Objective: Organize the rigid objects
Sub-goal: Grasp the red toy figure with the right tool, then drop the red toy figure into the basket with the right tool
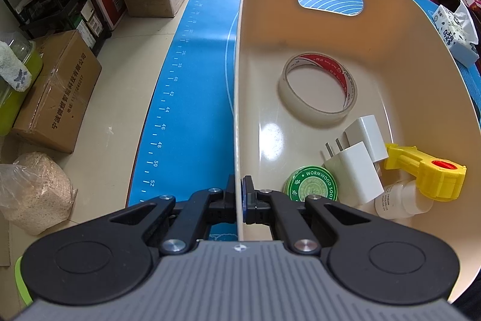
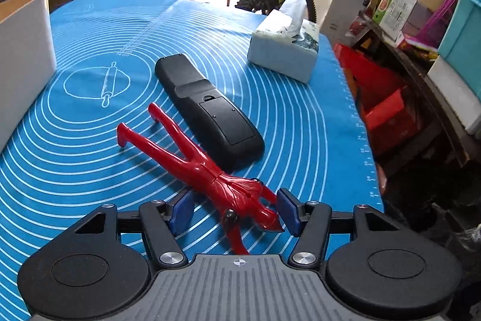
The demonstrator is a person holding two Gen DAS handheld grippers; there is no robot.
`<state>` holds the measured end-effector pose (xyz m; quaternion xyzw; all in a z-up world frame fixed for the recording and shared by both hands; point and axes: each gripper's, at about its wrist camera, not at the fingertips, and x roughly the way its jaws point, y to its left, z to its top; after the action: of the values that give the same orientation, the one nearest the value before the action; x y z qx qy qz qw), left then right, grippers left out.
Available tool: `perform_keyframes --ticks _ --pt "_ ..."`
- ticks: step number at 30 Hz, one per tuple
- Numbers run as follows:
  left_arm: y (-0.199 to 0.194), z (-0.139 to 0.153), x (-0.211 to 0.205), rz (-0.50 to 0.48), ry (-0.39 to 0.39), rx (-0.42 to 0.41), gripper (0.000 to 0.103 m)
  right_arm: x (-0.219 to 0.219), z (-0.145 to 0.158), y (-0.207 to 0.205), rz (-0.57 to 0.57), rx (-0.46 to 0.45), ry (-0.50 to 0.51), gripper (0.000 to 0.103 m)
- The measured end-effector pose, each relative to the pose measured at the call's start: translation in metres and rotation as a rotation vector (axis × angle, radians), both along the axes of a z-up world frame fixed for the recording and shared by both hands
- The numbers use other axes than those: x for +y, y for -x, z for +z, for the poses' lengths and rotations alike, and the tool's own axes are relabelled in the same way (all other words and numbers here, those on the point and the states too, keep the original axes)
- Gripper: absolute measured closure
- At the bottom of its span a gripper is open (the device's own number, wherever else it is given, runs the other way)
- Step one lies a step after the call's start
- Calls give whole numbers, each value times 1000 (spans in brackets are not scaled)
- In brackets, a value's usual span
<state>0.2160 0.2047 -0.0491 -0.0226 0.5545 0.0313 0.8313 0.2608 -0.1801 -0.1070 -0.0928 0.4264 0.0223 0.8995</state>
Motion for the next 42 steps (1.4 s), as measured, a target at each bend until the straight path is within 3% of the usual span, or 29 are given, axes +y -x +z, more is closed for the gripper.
perform_keyframes --ticks 6,20,35,42 --pt "0 1 1 5 2 -2 99 2 8 2 56 38 12 60" --pt "1 3 0 6 12 -7 99 43 36 37 148 -67 -6 60" --pt "1 3 1 7 16 -9 99 74 88 39 200 -196 -47 60" --pt "0 4 0 5 16 -10 99 115 122 27 277 -248 -72 60"
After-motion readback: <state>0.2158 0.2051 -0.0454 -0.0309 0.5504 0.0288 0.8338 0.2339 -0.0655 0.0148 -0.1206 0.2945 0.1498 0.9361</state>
